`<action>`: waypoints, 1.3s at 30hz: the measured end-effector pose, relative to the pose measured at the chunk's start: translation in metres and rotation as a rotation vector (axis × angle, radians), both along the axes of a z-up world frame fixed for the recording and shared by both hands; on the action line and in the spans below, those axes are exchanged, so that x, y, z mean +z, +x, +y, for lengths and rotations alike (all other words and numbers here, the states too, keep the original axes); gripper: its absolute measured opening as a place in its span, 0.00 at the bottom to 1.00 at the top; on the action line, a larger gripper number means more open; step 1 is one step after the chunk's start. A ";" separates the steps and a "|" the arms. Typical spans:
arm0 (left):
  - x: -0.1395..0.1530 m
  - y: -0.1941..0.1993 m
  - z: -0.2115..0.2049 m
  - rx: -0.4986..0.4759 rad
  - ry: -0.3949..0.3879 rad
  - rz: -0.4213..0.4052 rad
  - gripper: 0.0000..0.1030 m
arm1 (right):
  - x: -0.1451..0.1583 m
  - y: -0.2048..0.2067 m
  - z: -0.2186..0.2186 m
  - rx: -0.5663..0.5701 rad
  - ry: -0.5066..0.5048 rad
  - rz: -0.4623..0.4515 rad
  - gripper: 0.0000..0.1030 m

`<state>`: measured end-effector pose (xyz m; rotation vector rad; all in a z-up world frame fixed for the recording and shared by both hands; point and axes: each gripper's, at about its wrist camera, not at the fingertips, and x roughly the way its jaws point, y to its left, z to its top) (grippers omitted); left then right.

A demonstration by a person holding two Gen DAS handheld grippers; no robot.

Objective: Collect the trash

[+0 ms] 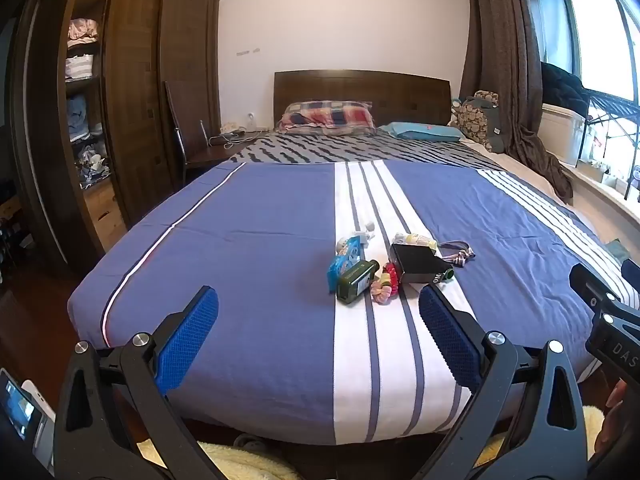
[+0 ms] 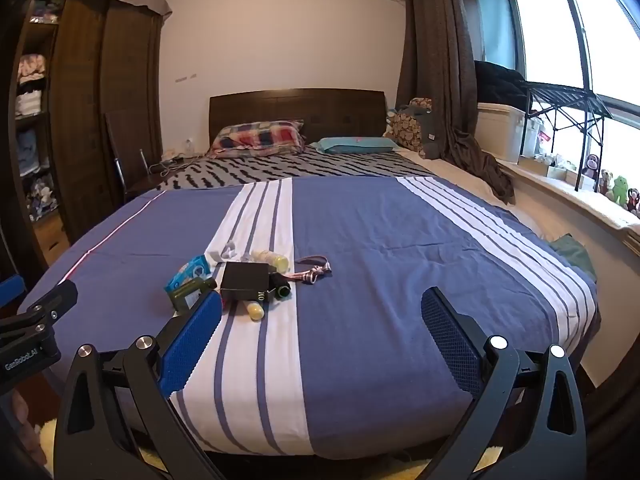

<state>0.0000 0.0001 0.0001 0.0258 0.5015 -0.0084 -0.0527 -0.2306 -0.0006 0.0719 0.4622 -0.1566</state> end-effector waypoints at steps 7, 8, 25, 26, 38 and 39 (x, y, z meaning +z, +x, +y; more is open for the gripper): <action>0.000 0.001 0.000 0.002 0.001 0.000 0.92 | 0.001 -0.001 -0.001 -0.001 -0.001 -0.002 0.97; 0.000 0.001 0.000 0.003 0.002 0.000 0.92 | 0.001 -0.001 -0.001 -0.001 0.000 -0.002 0.97; 0.004 0.000 0.000 0.012 0.008 -0.005 0.92 | 0.004 -0.004 -0.005 -0.025 0.000 -0.023 0.97; 0.004 -0.001 0.001 0.013 0.007 -0.005 0.92 | 0.003 -0.003 -0.005 -0.023 0.006 -0.023 0.97; 0.003 -0.001 0.001 0.013 0.009 -0.006 0.92 | 0.001 0.000 0.001 -0.012 -0.024 -0.013 0.97; 0.003 -0.001 0.001 0.012 0.009 -0.006 0.92 | 0.001 0.001 0.001 -0.013 -0.026 -0.012 0.97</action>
